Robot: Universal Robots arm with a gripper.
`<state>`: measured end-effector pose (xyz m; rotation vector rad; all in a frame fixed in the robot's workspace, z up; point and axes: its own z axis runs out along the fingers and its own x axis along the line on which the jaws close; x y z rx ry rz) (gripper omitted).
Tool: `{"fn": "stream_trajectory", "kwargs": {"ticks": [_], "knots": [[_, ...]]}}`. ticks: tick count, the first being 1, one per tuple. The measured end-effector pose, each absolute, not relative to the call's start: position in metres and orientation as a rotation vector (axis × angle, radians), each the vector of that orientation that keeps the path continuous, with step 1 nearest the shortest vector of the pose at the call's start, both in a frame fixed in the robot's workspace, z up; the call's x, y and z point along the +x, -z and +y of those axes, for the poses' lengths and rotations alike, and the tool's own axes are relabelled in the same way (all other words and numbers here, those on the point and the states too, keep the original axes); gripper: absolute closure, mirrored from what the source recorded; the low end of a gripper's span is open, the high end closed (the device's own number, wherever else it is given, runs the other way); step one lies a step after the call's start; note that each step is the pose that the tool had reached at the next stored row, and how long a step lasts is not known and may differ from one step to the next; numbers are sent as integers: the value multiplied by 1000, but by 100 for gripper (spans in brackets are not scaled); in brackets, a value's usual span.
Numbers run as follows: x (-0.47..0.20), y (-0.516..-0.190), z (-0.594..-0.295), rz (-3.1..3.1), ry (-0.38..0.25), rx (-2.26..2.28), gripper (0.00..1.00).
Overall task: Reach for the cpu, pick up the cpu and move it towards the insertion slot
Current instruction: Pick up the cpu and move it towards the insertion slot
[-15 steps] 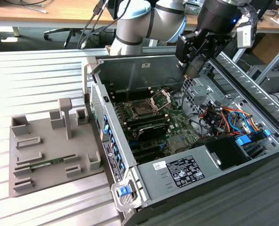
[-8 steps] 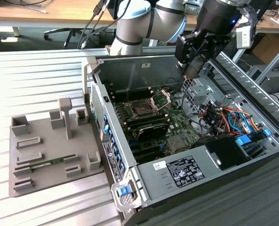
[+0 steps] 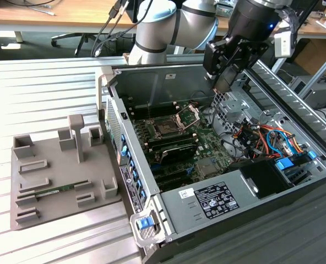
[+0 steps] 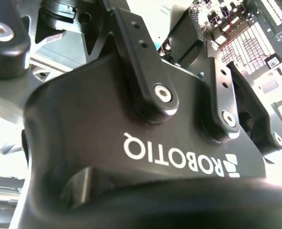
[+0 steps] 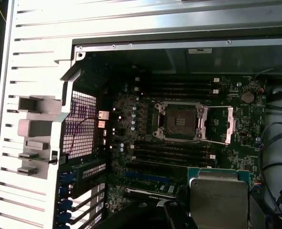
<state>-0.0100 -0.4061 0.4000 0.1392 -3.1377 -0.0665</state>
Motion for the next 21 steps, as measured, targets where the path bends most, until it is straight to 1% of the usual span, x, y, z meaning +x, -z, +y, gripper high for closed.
{"fn": "stream_trajectory", "kwargs": {"ticks": [21], "knots": [[-14,-396,-406,-3138,67,139,45]]}}
